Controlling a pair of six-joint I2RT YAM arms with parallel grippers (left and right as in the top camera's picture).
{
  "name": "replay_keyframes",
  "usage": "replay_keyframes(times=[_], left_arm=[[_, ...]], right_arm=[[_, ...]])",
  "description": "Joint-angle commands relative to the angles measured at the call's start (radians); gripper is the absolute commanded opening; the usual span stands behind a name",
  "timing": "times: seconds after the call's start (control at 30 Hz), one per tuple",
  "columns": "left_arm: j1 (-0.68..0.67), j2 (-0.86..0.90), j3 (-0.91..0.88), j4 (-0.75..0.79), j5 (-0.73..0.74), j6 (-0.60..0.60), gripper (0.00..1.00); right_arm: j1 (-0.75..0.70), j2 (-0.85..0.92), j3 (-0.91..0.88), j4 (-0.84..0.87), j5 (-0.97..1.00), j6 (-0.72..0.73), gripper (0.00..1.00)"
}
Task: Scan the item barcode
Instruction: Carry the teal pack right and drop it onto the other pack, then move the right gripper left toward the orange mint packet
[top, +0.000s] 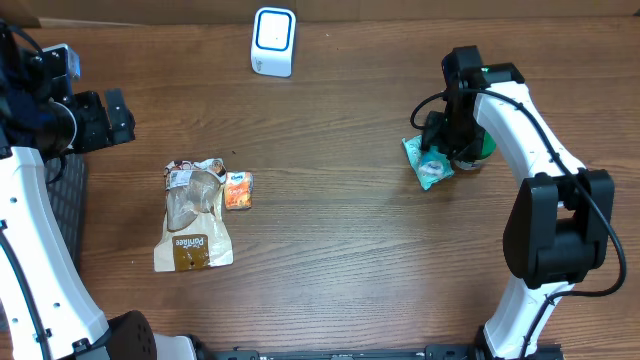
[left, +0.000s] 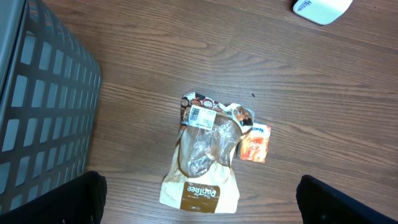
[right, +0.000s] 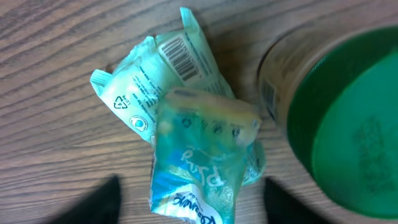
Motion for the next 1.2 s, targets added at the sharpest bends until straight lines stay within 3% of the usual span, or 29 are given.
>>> replay_keyframes(times=[0.0, 0.17, 0.33, 0.53, 0.77, 0.93, 1.17], left_arm=[[0.008, 0.003, 0.012, 0.002, 0.003, 0.023, 1.0], [0.008, 0.003, 0.012, 0.002, 0.003, 0.023, 1.0], [0.008, 0.003, 0.012, 0.002, 0.003, 0.023, 1.0], [0.008, 0.003, 0.012, 0.002, 0.003, 0.023, 1.0], [0.008, 0.003, 0.012, 0.002, 0.003, 0.023, 1.0], [0.008, 0.003, 0.012, 0.002, 0.003, 0.023, 1.0], [0.008, 0.003, 0.012, 0.002, 0.003, 0.023, 1.0]], right_arm=[[-0.003, -0.014, 0.055, 0.003, -0.098, -0.025, 0.77], [0.043, -0.014, 0.19, -0.016, -0.28, -0.076, 0.78], [0.208, -0.013, 0.171, 0.092, -0.448, -0.044, 0.76], [0.489, -0.003, 0.055, 0.3, -0.413, 0.137, 0.64], [0.632, 0.082, 0.011, 0.467, -0.397, 0.178, 0.62], [0.673, 0.165, 0.011, 0.537, -0.386, 0.184, 0.57], [0.681, 0.24, 0.011, 0.627, -0.429, 0.184, 0.44]])
